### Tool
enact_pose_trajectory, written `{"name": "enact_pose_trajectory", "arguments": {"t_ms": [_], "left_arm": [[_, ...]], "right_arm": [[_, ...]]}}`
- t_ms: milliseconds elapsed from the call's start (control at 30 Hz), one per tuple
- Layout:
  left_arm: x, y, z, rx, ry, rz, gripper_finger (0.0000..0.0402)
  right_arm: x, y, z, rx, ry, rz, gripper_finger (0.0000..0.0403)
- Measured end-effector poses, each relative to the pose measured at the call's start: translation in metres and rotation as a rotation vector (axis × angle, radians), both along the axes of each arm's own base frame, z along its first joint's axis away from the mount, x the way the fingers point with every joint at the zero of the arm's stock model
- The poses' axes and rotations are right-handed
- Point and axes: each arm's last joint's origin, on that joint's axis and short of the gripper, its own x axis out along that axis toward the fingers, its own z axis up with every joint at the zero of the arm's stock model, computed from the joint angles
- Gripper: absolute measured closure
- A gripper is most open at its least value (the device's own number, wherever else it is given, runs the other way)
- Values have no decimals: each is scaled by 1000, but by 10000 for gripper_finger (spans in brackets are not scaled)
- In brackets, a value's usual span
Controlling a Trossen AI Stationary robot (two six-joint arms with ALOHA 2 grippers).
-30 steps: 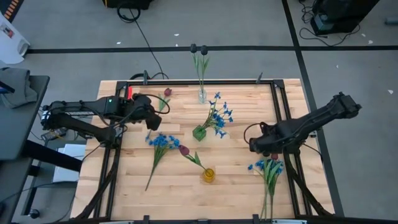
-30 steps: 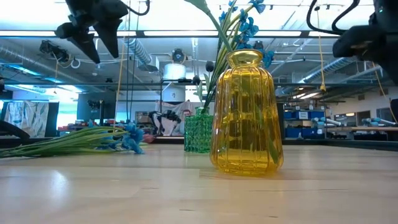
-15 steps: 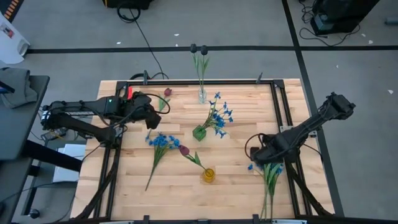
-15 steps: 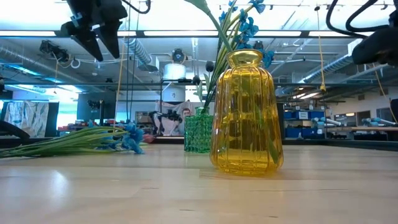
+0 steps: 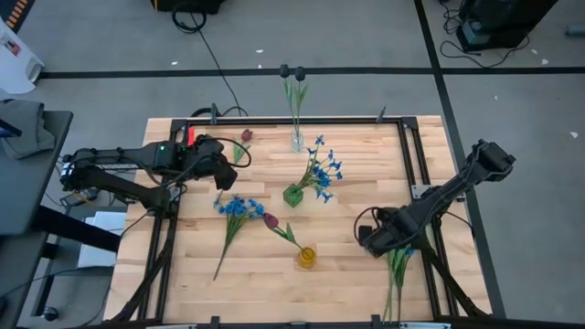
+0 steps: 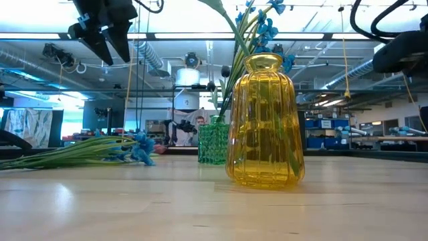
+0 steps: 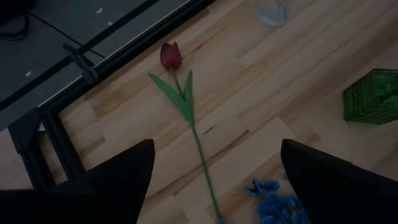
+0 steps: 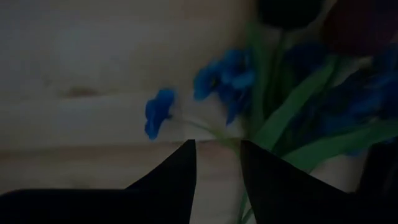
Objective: Sort flowers into vase by color
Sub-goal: Put the right blue flowers into the green vase
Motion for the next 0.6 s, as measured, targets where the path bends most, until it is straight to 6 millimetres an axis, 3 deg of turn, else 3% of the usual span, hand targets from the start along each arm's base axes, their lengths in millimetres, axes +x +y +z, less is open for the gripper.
{"name": "enact_pose_trajectory", "arguments": {"t_ms": [333, 600], "left_arm": [[0, 0, 0, 5, 11, -15, 46], [0, 0, 0, 6, 11, -14, 46]], "right_arm": [[6, 35, -6, 230, -50, 72, 267], [-15, 53, -6, 324, 87, 139, 267]]}}
